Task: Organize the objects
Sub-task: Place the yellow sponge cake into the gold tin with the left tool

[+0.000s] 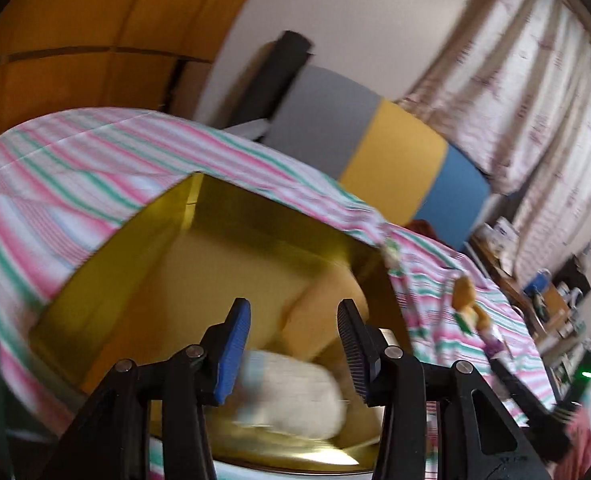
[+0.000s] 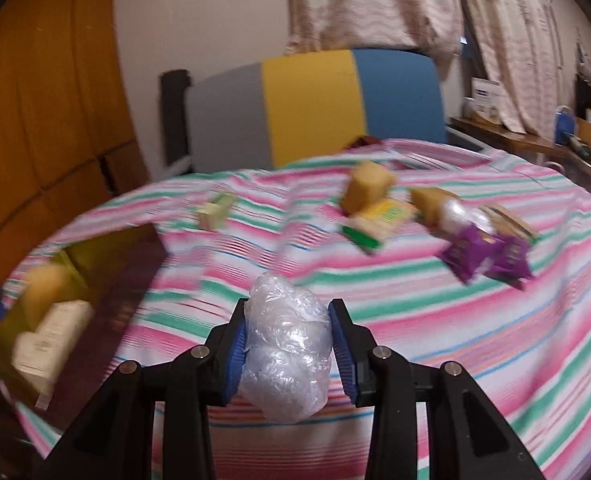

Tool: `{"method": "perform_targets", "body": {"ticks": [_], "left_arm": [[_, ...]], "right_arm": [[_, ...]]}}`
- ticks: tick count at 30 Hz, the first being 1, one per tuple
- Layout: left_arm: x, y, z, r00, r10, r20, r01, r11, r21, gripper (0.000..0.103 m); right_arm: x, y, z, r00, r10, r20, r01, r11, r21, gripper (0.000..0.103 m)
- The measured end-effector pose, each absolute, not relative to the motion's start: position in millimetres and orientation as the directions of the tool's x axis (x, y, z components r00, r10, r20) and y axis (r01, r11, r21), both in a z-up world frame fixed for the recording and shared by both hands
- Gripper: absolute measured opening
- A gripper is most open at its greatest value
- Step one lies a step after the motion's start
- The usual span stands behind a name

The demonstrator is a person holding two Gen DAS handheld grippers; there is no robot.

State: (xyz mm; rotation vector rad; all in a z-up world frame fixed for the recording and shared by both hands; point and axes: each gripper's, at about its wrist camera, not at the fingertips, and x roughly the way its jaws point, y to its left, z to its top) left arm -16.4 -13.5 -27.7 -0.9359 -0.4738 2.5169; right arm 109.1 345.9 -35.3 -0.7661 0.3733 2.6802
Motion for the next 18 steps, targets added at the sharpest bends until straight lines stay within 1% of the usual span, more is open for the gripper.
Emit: {"method": "perform_targets", "body": {"ticks": [4,6,8,9,10,11,12,13,14,16,18], "left_arm": [[-24,-33,-40,-0.692,0.438,-0.574,-0.186,-0.877,-0.444,0.045],[-25,-41,-44,-0.694,0.427,-0.579,-0.162,-0.877,-0.453,0.045],[-25,-42,-44,-0.700,0.415,-0.581,-0.149,-0.881,-0.450,0.048],[-26,-40,-43,-0.701,0.409,-0.583,-0.145,-0.883,-0.445,0.055],[-26,-39,-44,-0.701,0.396,-0.593,-0.136,-0.891,-0.434,0.065],[-25,-38,-43,-0.700,0.391,-0.598,-0.132,-0.893,-0.429,0.070],[-24,-37,-43,-0.697,0.386,-0.604,-0.127,-0.895,-0.427,0.077],[-23,-35,-44,-0.697,0.386,-0.605,-0.125,-0.896,-0.427,0.080],[-22,-35,-43,-0.696,0.384,-0.607,-0.125,-0.897,-0.424,0.081],[-21,-31,-41,-0.693,0.348,-0.632,-0.108,-0.916,-0.386,0.085],[-20,-30,-38,-0.701,0.325,-0.635,-0.103,-0.927,-0.361,0.085]], "right_arm": [[100,318,-18,-0.839,0.171,-0.517,-0.297,-0.940,0.170,0.039],[98,307,-11,-0.852,0.139,-0.504,-0.266,-0.945,0.190,0.039],[95,297,-4,-0.862,0.095,-0.499,-0.232,-0.947,0.222,0.039],[94,293,-1,-0.863,0.073,-0.500,-0.217,-0.947,0.236,0.039],[91,288,1,-0.862,0.047,-0.505,-0.198,-0.948,0.249,0.039],[87,280,3,-0.860,0.015,-0.511,-0.171,-0.950,0.260,0.039],[85,273,4,-0.859,-0.003,-0.513,-0.152,-0.953,0.260,0.039],[82,266,6,-0.858,-0.020,-0.513,-0.132,-0.957,0.258,0.039],[79,255,8,-0.858,-0.046,-0.512,-0.099,-0.962,0.253,0.039],[75,239,11,-0.854,-0.080,-0.514,-0.057,-0.968,0.246,0.039],[67,224,14,-0.849,-0.120,-0.514,-0.008,-0.971,0.241,0.039]]}}
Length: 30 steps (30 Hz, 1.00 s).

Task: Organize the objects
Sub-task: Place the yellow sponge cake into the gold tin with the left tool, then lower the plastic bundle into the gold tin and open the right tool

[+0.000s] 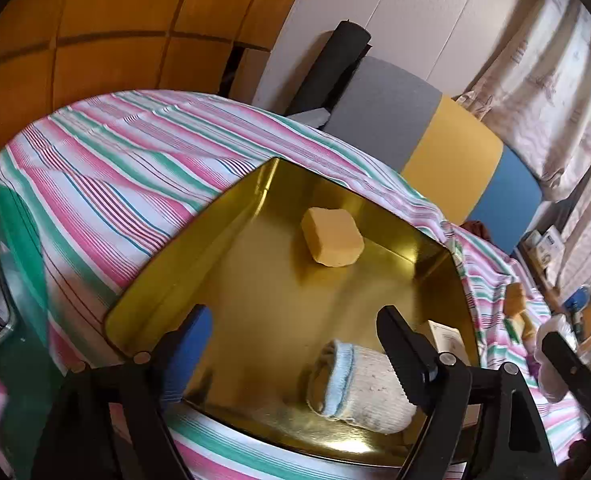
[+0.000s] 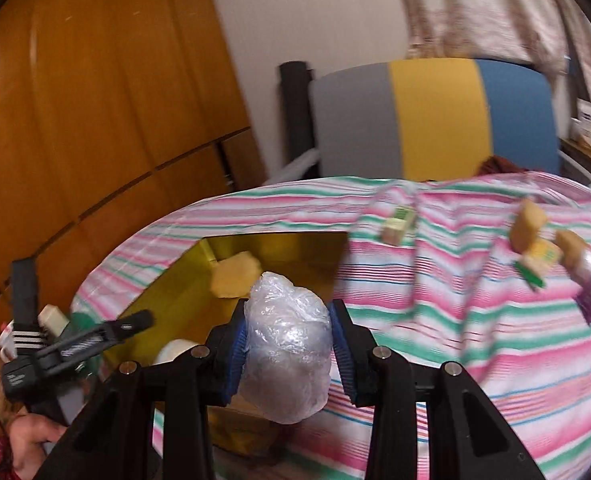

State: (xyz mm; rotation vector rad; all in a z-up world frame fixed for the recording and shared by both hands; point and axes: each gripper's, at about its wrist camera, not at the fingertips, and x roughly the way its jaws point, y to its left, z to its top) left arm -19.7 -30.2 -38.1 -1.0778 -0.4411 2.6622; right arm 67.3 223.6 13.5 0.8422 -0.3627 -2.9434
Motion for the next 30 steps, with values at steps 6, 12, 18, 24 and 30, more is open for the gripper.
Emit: {"method": "perform_targets", "body": {"ticks": [6,12,18,24,30], "left_arm": [[-16,-41,-24,-0.748,0.243,-0.618,-0.047,-0.948,-0.316,0.098],[-18,-61,-17,-0.760,0.199,-0.619,0.027,-0.941,-0.336,0.101],[-21,-77,-19,-0.747,0.177,-0.641,0.097,-0.925,-0.368,0.101],[-23,-75,-22,-0.733,0.183,-0.655,0.105,-0.921,-0.375,0.101],[-24,-67,-26,-0.723,0.188,-0.664,0.083,-0.932,-0.354,0.102]], "right_arm": [[42,181,14,-0.821,-0.182,-0.542,0.092,-0.978,0.190,0.039],[9,151,5,-0.783,-0.203,-0.589,0.138,-0.978,0.154,0.039],[-26,134,-8,-0.732,-0.168,-0.661,0.137,-0.986,0.099,0.039],[-47,133,-19,-0.688,-0.147,-0.711,0.093,-0.989,0.114,0.041],[-36,145,-11,-0.712,-0.129,-0.690,0.063,-0.991,0.120,0.043]]}}
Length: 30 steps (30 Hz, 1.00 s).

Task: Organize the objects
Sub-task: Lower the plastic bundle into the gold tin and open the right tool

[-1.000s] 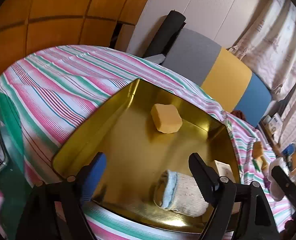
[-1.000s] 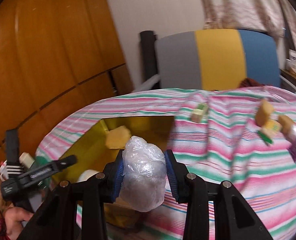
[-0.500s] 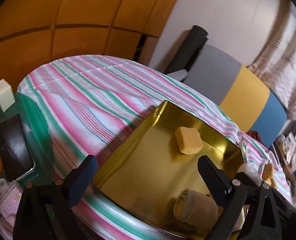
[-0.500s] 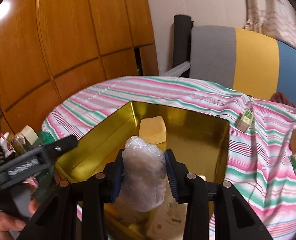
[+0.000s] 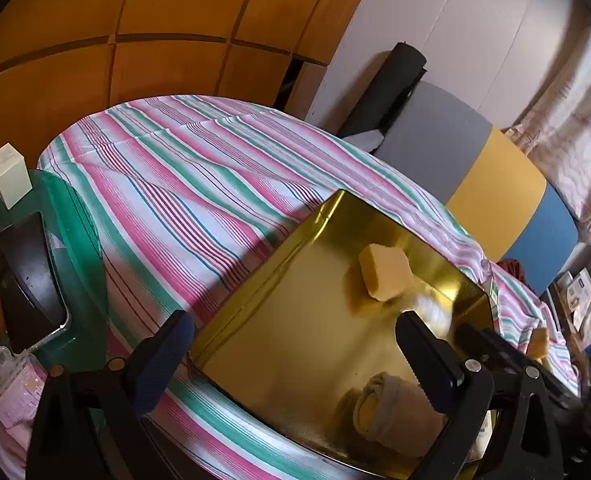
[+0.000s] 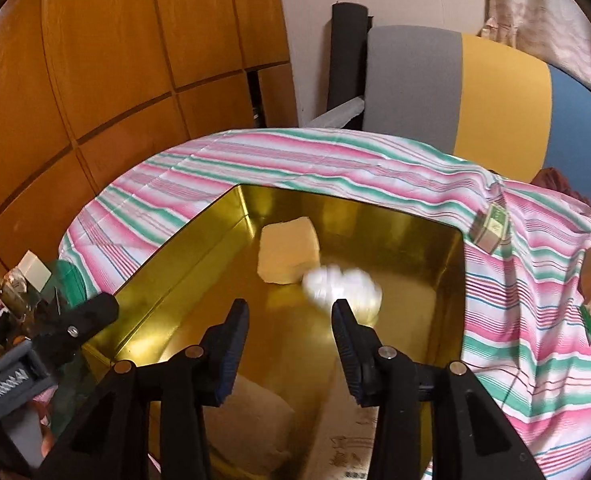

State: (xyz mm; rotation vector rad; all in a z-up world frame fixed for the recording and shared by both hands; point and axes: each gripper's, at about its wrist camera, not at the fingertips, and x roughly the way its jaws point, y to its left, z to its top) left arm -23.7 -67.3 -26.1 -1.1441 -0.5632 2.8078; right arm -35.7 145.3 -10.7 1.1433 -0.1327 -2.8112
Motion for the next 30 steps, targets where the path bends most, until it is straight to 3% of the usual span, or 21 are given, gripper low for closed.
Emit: {"method": "perform_targets", "body": {"ticks": [19,30], "left_arm": [[-9,-27,-23,-0.700,0.264,-0.664,-0.040,-0.942,-0.332,0.103],[21,25,-11,-0.693,0.365,-0.621,-0.240,-0.930,-0.278,0.103]], "right_arm": [[13,214,12,-0.779,-0.043,-0.626,-0.097,-0.977,0.188,0.045],[55,312,-33,-0.678,0.134,-0.723,-0.361,-0.917,0.168,0.045]]}}
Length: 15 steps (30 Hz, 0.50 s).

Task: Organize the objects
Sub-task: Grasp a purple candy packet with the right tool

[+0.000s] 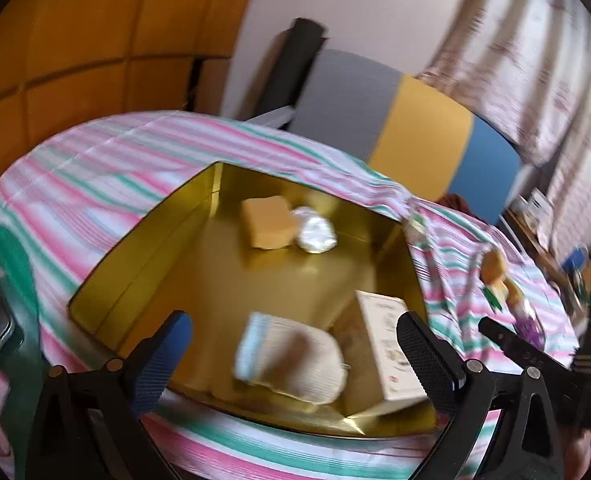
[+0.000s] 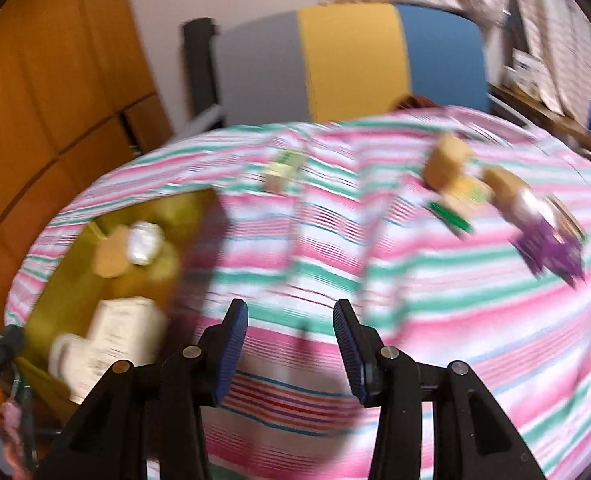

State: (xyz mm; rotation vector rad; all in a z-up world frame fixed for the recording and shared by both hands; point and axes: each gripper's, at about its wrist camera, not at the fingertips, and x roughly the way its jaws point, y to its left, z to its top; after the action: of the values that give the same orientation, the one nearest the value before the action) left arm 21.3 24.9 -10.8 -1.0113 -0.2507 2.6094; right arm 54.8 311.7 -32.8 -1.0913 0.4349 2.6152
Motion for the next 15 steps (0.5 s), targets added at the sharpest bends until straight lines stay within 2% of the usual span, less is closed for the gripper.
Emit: {"method": "perform_targets", "body": {"ticks": [6,8,12,15], "left_arm": [[45,62,-9,-0.665,0.432,-0.609,-0.387,-0.897,-0.213,0.103],[53,73,-8,-0.651,0.463,-0.602,-0.433,-0.877,-0.207,0.103],[66,96,-6,-0.615,0.503,-0.607,-0.498,-0.845,-0.195,0.103],[73,108,-10,-0.591,0.512,-0.624,-0.521,-0.832,-0.189,0.103]], "right_arm": [[96,372,-65,-0.589,0.236,-0.773,-0.490,-0.865,0.109,0.045],[115,397,-67,-0.586,0.282,-0.760,-0.548,-0.829,0.115,0.045],[145,459,-60,-0.518,0.461,-0.720,-0.732,-0.675,0.095,0.045],[158,508,-56,-0.480,0.501,-0.720,-0.818,-0.552,0.162,0.045]]}}
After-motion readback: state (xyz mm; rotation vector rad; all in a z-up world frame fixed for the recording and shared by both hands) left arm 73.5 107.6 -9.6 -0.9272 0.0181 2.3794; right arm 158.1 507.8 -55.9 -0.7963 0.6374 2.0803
